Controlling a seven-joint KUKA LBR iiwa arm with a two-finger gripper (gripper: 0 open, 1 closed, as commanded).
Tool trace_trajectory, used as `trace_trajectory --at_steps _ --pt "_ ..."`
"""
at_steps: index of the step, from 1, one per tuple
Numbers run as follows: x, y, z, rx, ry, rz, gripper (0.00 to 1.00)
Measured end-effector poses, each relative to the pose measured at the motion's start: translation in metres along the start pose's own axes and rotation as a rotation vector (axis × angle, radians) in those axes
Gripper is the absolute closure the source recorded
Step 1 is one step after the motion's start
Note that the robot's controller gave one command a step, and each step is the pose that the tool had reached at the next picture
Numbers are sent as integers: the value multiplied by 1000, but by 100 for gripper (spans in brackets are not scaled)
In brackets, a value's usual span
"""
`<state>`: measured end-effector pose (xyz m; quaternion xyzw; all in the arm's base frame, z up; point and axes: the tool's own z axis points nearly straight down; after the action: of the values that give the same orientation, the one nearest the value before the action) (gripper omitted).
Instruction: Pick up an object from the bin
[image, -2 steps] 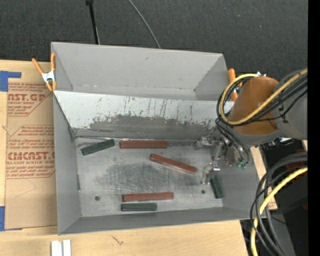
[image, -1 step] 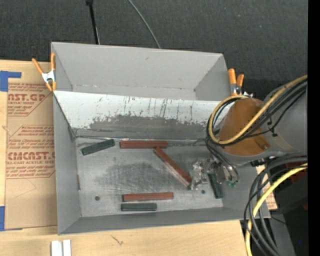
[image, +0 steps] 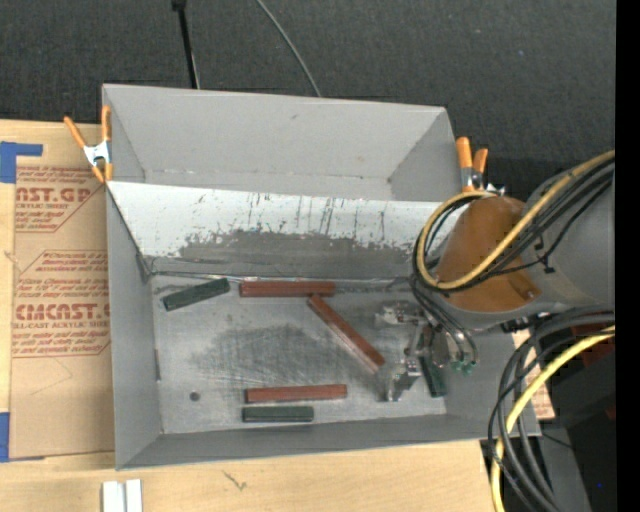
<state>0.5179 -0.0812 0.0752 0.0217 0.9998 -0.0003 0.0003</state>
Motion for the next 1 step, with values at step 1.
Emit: trace_trajectory --at_steps 1 --pt "0 0 0 0 0 0 0"
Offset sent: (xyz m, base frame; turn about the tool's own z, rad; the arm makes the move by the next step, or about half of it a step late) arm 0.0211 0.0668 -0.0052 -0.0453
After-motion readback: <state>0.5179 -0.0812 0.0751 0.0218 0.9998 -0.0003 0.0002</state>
